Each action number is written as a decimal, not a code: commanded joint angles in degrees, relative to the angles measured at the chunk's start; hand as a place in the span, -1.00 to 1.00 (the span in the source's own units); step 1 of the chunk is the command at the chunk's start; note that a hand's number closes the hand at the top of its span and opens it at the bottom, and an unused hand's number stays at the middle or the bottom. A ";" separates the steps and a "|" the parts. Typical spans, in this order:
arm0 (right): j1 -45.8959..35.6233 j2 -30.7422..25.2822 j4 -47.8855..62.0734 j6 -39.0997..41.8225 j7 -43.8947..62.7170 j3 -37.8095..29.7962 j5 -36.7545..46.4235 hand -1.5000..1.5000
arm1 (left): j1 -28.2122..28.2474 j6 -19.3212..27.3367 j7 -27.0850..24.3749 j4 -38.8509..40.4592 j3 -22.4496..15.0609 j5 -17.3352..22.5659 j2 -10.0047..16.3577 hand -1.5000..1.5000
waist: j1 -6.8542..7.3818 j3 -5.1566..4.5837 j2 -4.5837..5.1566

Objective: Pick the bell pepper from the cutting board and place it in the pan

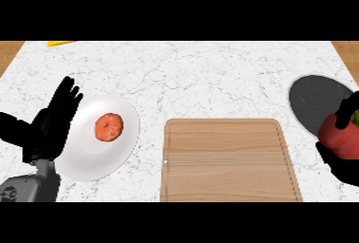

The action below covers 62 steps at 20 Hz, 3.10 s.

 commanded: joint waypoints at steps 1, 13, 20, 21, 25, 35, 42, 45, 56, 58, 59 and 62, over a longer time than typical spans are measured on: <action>-3.65 -2.20 7.30 -0.74 -5.38 -10.54 -6.60 1.00 | -0.45 -1.77 0.18 0.93 1.66 1.16 0.95 0.00 | 0.21 0.00 0.05; -8.80 -9.78 48.56 -20.01 -32.20 -21.51 -6.67 1.00 | -1.98 -1.22 -1.09 2.63 -0.07 -1.45 -1.13 0.00 | 1.07 0.06 0.43; -14.89 -9.60 69.71 -26.85 -45.77 -18.84 -6.26 1.00 | -1.34 -1.48 1.33 -0.04 -0.12 -1.32 -1.22 0.00 | 1.38 0.06 0.35; -15.60 -9.86 72.71 -26.91 -47.78 -18.79 -6.53 1.00 | -4.52 -1.27 1.69 2.83 1.79 -0.85 -0.26 0.00 | 1.23 0.06 0.43; -22.30 -9.38 87.41 -35.69 -51.61 -17.77 -2.24 1.00 | -3.46 -0.68 0.05 2.53 -0.78 -2.86 -2.48 0.00 | 1.81 0.09 0.62; -25.48 -10.63 107.13 -32.97 -49.22 -20.09 -1.88 -1.00 | -2.25 -3.58 0.54 0.84 1.90 0.16 -0.58 0.00 | 2.37 0.16 0.82; -28.02 -14.27 110.30 -27.58 -59.15 -29.02 -12.13 -1.00 | -0.34 -3.00 -0.61 -0.23 1.31 -1.08 -1.35 0.00 | 1.96 0.19 0.63; -27.34 -18.53 112.20 -20.60 -61.35 -34.03 -17.52 -1.00 | -0.30 -1.85 0.41 -1.71 -0.46 -2.67 -2.23 0.00 | 1.37 0.24 0.49; -18.98 -33.65 119.40 9.16 -67.90 -42.71 -27.72 -1.00 | -2.96 -1.06 0.76 1.26 1.34 -2.14 -2.38 0.00 | 0.19 0.36 0.63; -16.11 -33.69 119.24 11.71 -70.24 -42.59 -28.11 -1.00 | -1.57 -1.68 0.11 0.28 2.19 -1.87 -1.40 0.00 | 0.48 0.41 0.57; -14.61 -34.54 118.63 14.16 -71.80 -42.09 -27.96 -1.00 | -1.24 -1.52 -0.20 1.12 1.78 -2.00 -2.11 0.00 | -0.10 0.41 0.51; -14.58 -34.92 117.48 13.41 -71.09 -42.50 -29.24 -1.00 | -3.72 -1.71 1.35 1.87 2.31 -1.48 -1.49 0.00 | 0.28 0.41 0.62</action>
